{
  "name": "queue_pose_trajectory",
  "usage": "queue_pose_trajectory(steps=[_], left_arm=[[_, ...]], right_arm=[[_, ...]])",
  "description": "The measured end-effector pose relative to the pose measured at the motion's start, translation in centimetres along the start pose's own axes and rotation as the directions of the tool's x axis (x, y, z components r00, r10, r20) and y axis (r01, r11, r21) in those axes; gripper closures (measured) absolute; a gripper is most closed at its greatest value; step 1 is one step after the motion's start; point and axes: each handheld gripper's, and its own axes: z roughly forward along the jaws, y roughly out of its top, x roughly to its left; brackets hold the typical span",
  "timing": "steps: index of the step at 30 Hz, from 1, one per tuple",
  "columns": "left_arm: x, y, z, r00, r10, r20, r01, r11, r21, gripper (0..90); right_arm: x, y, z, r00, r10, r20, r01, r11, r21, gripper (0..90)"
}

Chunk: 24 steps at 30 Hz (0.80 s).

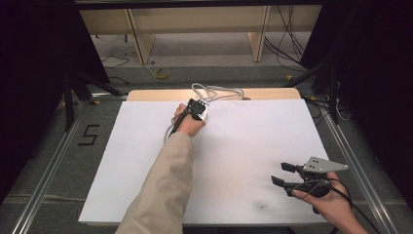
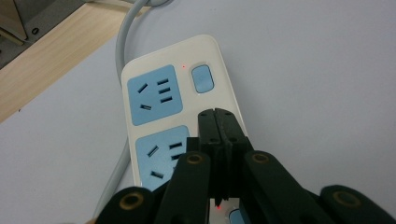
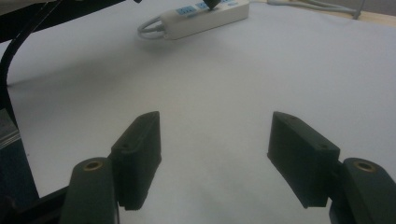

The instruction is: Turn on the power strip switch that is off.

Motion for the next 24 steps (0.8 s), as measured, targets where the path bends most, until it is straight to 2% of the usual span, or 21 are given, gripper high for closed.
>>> queue_pose_trajectory(steps=[5,8,11,15,18,20,22,24], left_arm=[[0.0,-0.14,-0.1,1.0,-0.004,0.006,0.004,0.9999,0.011,90.0],[-0.13,-0.1,-0.11,0.9999,0.015,-0.003,-0.015,0.9998,0.015,90.0],[-0.13,-0.05,-0.13,0.9999,0.014,-0.005,-0.014,0.9997,0.02,90.0],[-0.2,0.0,0.07,0.9999,-0.002,-0.011,0.002,0.9998,-0.019,90.0],[-0.12,0.16,0.2,0.9999,-0.01,0.007,0.01,0.9996,-0.025,90.0],[-0.26,0.2,0.27,0.9988,-0.035,0.033,0.036,0.9986,-0.038,90.0],[-0.54,0.33,0.29,1.0,-0.004,0.006,0.004,0.9996,-0.028,90.0],[-0.51,0.36,0.39,0.9998,-0.018,0.002,0.018,0.9993,-0.032,90.0]], right_arm=[[0.02,0.02,0.06,1.0,-0.002,-0.001,0.002,1.0,0.004,35.0],[0.15,0.08,0.03,1.0,-0.005,-0.001,0.005,1.0,0.0,35.0],[0.17,0.11,0.03,1.0,-0.007,-0.001,0.007,1.0,0.002,34.9],[0.1,0.1,0.13,1.0,-0.004,-0.003,0.004,1.0,0.003,35.0],[0.03,0.08,0.15,1.0,-0.001,-0.001,0.001,1.0,0.004,35.0],[-0.01,0.05,0.08,1.0,0.0,-0.002,0.0,1.0,0.0,35.0],[-0.08,0.01,0.01,1.0,0.002,0.0,-0.002,1.0,0.002,34.9],[-0.12,-0.03,0.0,1.0,0.001,0.0,-0.001,1.0,0.003,35.0]])
